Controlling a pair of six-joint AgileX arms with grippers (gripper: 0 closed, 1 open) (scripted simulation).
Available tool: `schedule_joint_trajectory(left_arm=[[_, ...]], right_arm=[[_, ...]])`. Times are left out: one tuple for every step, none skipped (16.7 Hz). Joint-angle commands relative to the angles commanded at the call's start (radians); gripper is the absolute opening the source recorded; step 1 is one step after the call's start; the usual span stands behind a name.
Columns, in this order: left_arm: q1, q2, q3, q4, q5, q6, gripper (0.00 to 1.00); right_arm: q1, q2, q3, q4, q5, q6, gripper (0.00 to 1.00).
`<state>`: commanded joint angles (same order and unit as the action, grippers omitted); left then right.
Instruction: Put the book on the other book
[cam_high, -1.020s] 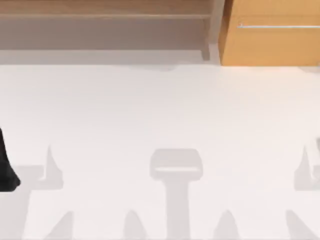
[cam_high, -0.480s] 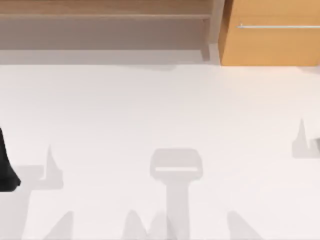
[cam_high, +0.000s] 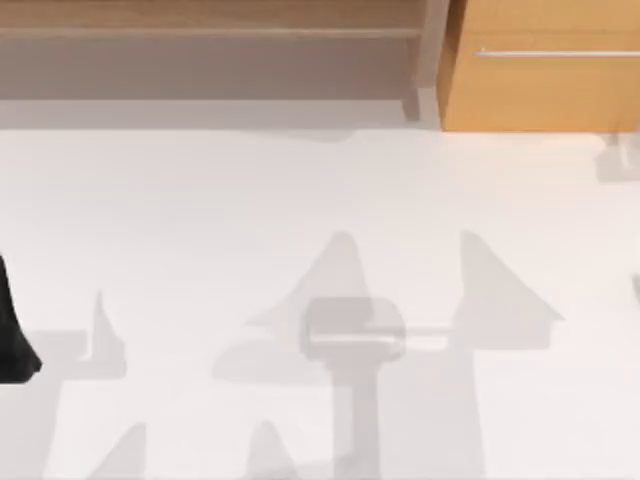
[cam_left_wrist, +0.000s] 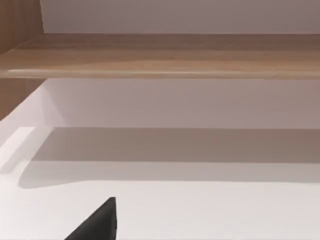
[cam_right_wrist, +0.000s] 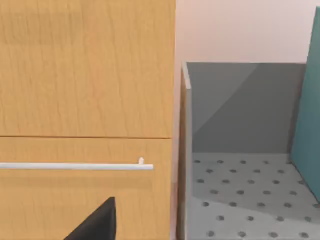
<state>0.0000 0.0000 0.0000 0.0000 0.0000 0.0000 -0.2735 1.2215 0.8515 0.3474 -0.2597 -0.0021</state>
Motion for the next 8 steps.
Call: schedule_joint_trajectory(left_arm=[[0.0, 0.0, 0.0, 0.0, 0.0, 0.0, 1.0], [0.0, 0.0, 0.0, 0.0, 0.0, 0.0, 1.0], [0.0, 0.0, 0.0, 0.0, 0.0, 0.0, 1.0], [0.0, 0.0, 0.0, 0.0, 0.0, 0.0, 1.0], [0.0, 0.0, 0.0, 0.0, 0.0, 0.0, 1.0], [0.0, 0.0, 0.0, 0.0, 0.0, 0.0, 1.0], [0.0, 0.0, 0.0, 0.0, 0.0, 0.0, 1.0], [0.0, 0.0, 0.0, 0.0, 0.0, 0.0, 1.0]], right_arm=[[-0.02, 0.095, 0.057, 0.024, -0.018, -0.001, 1.0], [-0.04, 0.186, 0.116, 0.049, -0.037, -0.001, 1.0], [-0.061, 0.274, 0.176, 0.074, -0.056, -0.002, 1.0], [-0.082, 0.357, 0.238, 0.098, -0.075, -0.002, 1.0], [-0.102, 0.438, 0.299, 0.122, -0.094, -0.001, 1.0], [-0.122, 0.515, 0.358, 0.145, -0.111, -0.001, 1.0], [-0.14, 0.587, 0.41, 0.166, -0.127, -0.001, 1.0], [-0.155, 0.651, 0.456, 0.184, -0.141, -0.001, 1.0]])
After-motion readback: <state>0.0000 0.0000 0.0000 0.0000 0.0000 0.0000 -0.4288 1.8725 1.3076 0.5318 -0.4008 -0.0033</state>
